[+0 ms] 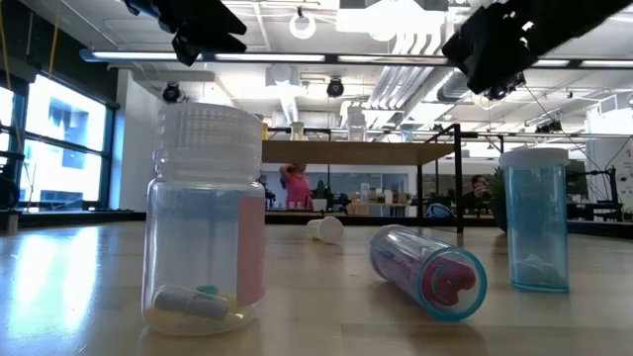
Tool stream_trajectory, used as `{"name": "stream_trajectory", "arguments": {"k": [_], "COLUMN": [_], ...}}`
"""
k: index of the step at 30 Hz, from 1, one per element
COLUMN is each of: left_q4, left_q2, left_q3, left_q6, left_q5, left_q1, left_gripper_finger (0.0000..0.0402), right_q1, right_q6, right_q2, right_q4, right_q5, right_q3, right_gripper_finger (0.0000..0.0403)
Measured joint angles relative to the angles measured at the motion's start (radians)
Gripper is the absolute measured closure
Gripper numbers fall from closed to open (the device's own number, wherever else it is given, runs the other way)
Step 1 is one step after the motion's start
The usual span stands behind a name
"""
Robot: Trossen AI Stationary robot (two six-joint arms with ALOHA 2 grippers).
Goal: Pick and place medicine bottles onto shelf by color
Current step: Put the right blue pill bottle on the shelf aligned with the other blue pill bottle
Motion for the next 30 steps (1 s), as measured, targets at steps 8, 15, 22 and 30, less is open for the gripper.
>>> {"name": "stream_trajectory", "arguments": {"k": [8, 15, 22, 30], "left_q4": [0.0, 0.0, 0.001, 0.0], "left_q2": [0.0, 0.0, 0.0, 0.001], "left_q3": [0.0, 0.0, 0.0, 0.0], "left_q6": [0.0, 0.0, 0.0, -0.003], "left_q5": [-0.025, -0.025, -0.025, -0.025], "left_q1": [0.0, 0.0, 0.0, 0.0], "left_gripper_finger": [0.0222, 0.0222, 0.0222, 0.0222], "right_q1": [0.027, 0.033, 0.035, 0.047], "right_q6": [0.0, 0.0, 0.02, 0.018], "right_q2": [0.066, 0.112, 0.171, 0.23], "right_q4": [0.081, 0.12, 0.139, 0.211], "right_q5": [0.0, 0.0, -0.012, -0.013], "right_q3": [0.0, 0.0, 0.0, 0.0], "right_gripper_finger": [0.0199, 0.0199, 0.0199, 0.0199]}}
